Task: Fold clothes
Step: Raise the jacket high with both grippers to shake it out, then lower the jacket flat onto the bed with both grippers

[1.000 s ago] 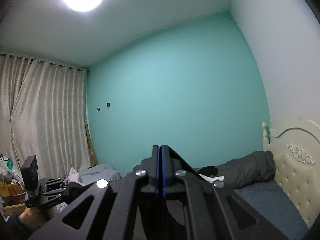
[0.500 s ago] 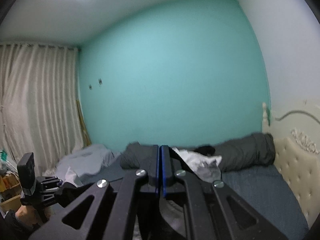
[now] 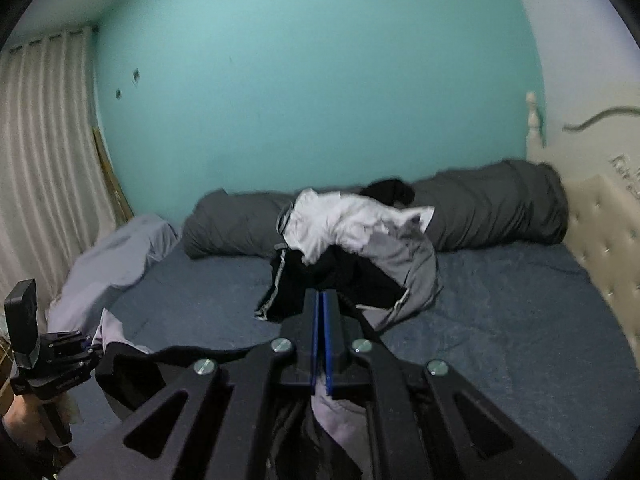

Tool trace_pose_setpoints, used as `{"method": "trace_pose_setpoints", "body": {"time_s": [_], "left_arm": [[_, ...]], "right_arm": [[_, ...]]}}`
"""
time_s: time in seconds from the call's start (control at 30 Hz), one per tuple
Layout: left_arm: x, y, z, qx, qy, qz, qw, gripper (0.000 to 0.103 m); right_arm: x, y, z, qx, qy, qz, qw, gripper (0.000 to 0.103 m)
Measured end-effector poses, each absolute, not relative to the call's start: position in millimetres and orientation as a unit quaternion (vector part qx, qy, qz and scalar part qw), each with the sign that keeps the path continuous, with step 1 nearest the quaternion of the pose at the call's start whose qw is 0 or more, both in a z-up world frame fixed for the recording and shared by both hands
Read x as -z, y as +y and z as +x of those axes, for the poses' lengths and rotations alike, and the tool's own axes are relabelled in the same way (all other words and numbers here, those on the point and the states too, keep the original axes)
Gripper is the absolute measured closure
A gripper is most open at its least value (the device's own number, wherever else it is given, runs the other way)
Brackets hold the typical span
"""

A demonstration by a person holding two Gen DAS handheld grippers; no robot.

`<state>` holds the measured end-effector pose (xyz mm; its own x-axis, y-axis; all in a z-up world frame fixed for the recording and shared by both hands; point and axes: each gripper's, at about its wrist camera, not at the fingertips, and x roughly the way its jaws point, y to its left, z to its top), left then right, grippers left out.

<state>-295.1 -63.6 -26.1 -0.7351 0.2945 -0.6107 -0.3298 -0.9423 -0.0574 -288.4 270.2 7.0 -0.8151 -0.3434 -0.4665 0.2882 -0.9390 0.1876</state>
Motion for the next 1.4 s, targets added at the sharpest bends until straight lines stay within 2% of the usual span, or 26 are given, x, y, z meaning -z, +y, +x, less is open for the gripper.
{"method": "trace_pose_setpoints", "body": {"time_s": [0.3,0.47,0.67,0.7,0.73,0.8,0.83,0.87,1.07,1.17,1.4], "left_arm": [[126,-69,-404,-0.919,0.007,-0.373,0.131,0.095],[201,-61,-456,-0.903,0.012,-0.415,0.112,0.094],[291,-52,-490,-0.871,0.015,-0.479,0.109,0.087],[301,-53,-491,-0.868,0.012,-0.485,0.110,0.080],[306,-57,-491,-0.867,0.004,-0.486,0.111,0.072],[309,-66,-485,-0.868,-0.012,-0.483,0.110,0.067],[309,-71,-482,-0.870,-0.020,-0.481,0.110,0.059],[308,-75,-477,-0.870,-0.025,-0.479,0.110,0.057],[286,-94,-423,-0.877,-0.044,-0.462,0.123,0.054],[280,-102,-385,-0.882,-0.053,-0.452,0.124,0.051],[283,-108,-288,-0.888,-0.068,-0.439,0.114,0.050]], "right_arm": [[96,247,-415,0.940,-0.031,0.308,0.145,0.101],[168,242,-464,0.931,-0.023,0.342,0.128,0.101],[261,234,-500,0.903,0.008,0.415,0.110,0.099],[271,235,-501,0.901,0.012,0.420,0.109,0.099],[278,239,-499,0.902,0.012,0.417,0.109,0.099],[282,254,-491,0.906,-0.001,0.408,0.112,0.097],[284,261,-487,0.908,-0.009,0.404,0.114,0.094],[283,270,-482,0.908,-0.016,0.402,0.113,0.090],[284,323,-429,0.893,-0.046,0.429,0.130,0.085],[294,346,-388,0.875,-0.062,0.455,0.152,0.078],[332,387,-288,0.829,-0.124,0.518,0.172,0.075]]}}
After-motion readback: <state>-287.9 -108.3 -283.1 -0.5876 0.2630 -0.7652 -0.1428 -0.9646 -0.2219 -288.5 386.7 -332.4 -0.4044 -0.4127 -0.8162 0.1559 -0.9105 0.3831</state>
